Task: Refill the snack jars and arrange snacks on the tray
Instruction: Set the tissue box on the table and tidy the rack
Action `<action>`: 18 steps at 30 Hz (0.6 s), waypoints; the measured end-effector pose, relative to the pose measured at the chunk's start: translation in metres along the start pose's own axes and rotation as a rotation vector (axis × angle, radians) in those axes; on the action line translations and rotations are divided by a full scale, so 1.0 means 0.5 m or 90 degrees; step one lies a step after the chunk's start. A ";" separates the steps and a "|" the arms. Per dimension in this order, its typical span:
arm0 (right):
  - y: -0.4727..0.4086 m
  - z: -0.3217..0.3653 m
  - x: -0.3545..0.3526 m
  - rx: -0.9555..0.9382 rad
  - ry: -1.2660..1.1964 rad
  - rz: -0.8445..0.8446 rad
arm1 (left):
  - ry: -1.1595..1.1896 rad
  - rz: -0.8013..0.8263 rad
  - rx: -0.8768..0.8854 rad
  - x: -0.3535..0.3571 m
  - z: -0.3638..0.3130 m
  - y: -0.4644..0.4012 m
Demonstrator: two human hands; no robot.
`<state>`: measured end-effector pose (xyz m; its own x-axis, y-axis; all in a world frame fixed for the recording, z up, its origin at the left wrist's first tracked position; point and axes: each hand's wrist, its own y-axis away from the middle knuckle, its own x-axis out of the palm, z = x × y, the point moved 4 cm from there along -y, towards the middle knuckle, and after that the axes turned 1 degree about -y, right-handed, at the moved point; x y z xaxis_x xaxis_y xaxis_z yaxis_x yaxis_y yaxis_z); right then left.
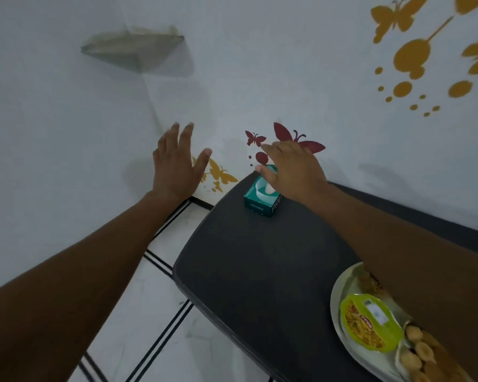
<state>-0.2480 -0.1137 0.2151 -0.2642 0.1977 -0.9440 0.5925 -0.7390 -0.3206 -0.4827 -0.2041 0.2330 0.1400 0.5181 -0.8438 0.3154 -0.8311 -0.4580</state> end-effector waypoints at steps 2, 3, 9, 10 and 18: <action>-0.023 -0.040 0.034 0.059 -0.016 0.004 | 0.026 0.021 0.020 0.040 -0.018 -0.051; -0.037 -0.056 0.050 0.087 -0.024 0.012 | 0.030 0.028 0.035 0.056 -0.026 -0.076; -0.108 -0.119 0.202 0.278 -0.182 0.077 | 0.084 0.096 0.050 0.232 -0.019 -0.191; -0.112 -0.127 0.234 0.317 -0.246 0.095 | 0.099 0.106 0.045 0.271 -0.015 -0.202; -0.117 -0.202 0.518 0.642 -0.484 0.160 | 0.214 0.321 0.035 0.642 0.037 -0.234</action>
<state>-0.2743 0.0456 -0.0187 -0.7923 -0.1857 -0.5812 -0.0574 -0.9257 0.3739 -0.4919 0.0556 0.0105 0.5508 0.0864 -0.8301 0.0856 -0.9952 -0.0468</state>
